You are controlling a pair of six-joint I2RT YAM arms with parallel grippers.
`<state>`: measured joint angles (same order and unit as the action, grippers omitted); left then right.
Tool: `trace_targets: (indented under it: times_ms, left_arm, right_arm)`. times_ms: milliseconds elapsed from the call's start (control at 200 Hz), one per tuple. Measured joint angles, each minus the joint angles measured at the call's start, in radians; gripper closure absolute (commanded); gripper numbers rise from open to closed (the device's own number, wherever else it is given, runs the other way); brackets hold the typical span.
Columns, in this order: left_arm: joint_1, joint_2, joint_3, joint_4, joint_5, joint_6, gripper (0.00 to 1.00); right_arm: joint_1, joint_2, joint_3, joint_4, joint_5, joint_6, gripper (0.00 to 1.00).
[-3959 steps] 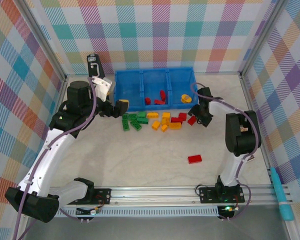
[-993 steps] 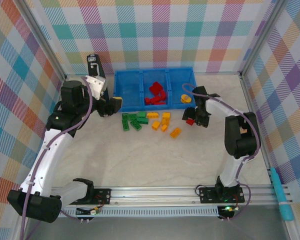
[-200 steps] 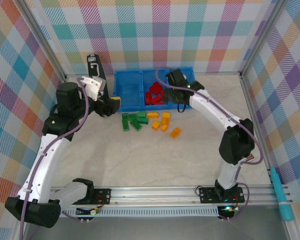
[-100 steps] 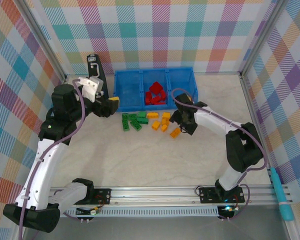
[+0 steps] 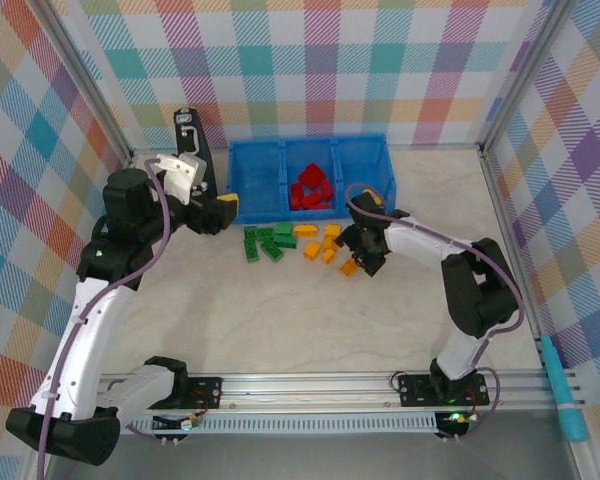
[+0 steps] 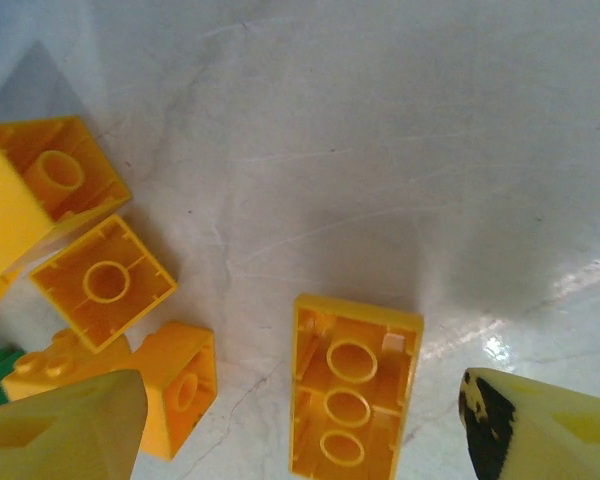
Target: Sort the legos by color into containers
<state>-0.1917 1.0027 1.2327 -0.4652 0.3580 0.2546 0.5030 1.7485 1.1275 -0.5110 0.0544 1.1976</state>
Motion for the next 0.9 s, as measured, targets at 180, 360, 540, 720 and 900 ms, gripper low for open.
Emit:
trace_targets:
  times_ms: [180,360,540,720,900]
  left_arm:
    - [0.000,-0.002,0.000,0.000,-0.001,0.000,0.00]
    - [0.000,-0.004,0.000,0.000,-0.001,0.000,0.00]
    - [0.000,-0.003,0.000,0.000,0.000,0.000,0.00]
    - [0.000,-0.003,0.000,0.000,-0.003,0.000,0.00]
    - [0.000,-0.001,0.000,0.000,-0.011,0.001,0.00]
  right_arm:
    - [0.000,0.047,-0.013,0.035,-0.034,0.005,0.28]
    - [0.000,0.055,-0.018,0.039,-0.045,0.006,0.34]
    - [0.000,0.056,-0.023,0.019,-0.044,-0.008,0.49]
    - [-0.007,0.058,-0.030,0.008,-0.045,-0.032,0.62]
    - [-0.006,0.071,0.002,-0.029,-0.052,-0.093,0.75]
